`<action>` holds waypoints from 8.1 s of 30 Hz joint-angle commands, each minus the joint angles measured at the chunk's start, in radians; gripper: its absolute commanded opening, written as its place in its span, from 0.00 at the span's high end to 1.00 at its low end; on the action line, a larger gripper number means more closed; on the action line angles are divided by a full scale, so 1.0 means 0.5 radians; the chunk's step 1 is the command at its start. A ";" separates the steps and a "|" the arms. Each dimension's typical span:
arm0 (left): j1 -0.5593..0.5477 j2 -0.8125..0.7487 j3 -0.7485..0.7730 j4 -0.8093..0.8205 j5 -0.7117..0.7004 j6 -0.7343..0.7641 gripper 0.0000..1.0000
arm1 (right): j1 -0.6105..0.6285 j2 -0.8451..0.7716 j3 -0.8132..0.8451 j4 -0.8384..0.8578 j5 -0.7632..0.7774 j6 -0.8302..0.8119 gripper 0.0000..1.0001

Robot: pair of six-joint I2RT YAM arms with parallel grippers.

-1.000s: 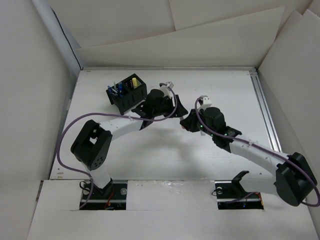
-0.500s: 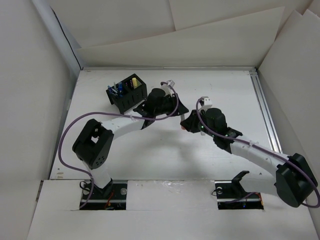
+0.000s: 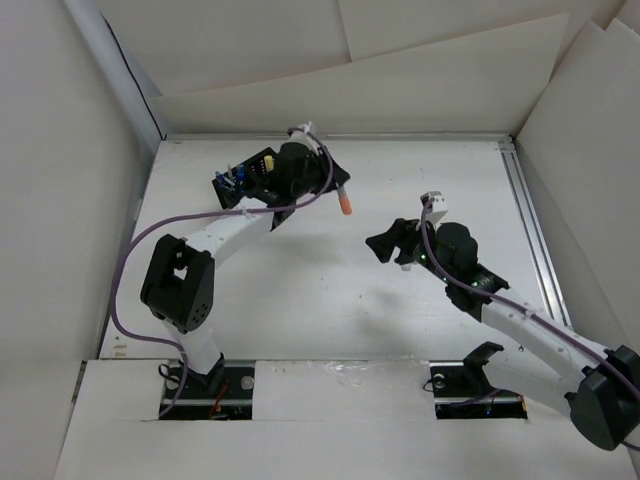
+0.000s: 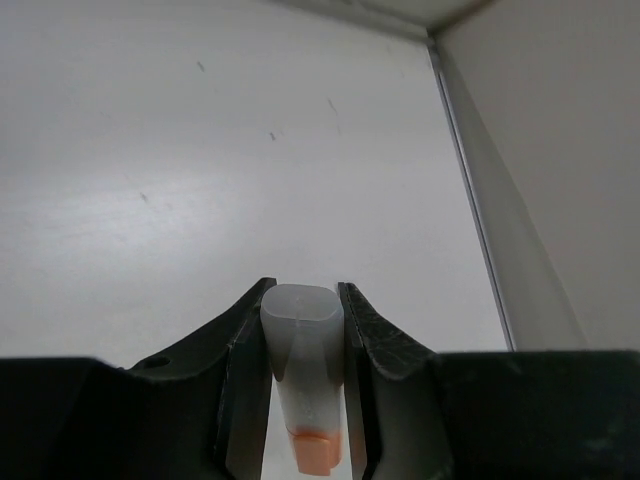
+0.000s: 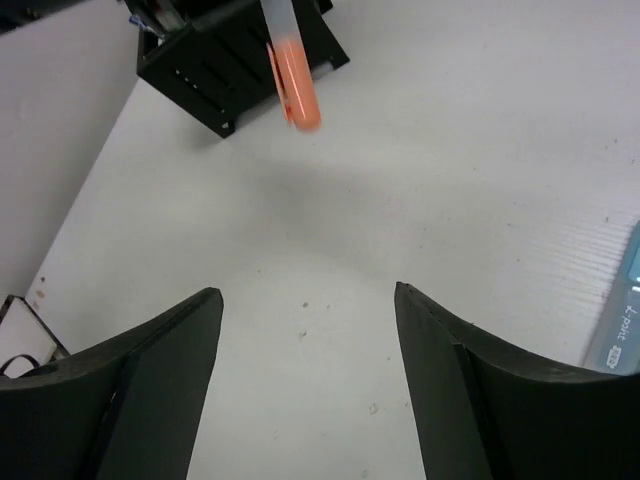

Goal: Sort the stationery into containers
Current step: Place the pen in the storage box, then pick up the pen from the center of the board, then place the pen in the storage box.

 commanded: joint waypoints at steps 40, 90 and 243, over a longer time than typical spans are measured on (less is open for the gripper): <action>0.573 0.458 0.562 -0.133 -1.521 0.605 0.68 | -0.245 0.022 -0.082 -0.218 0.757 0.346 0.67; -0.203 -0.434 -0.836 0.787 -0.334 -0.052 0.57 | -0.227 0.900 0.307 -0.702 0.892 0.726 0.48; 0.646 0.311 0.329 0.155 -1.076 0.442 0.99 | -0.119 0.427 0.068 -0.586 1.156 0.696 0.25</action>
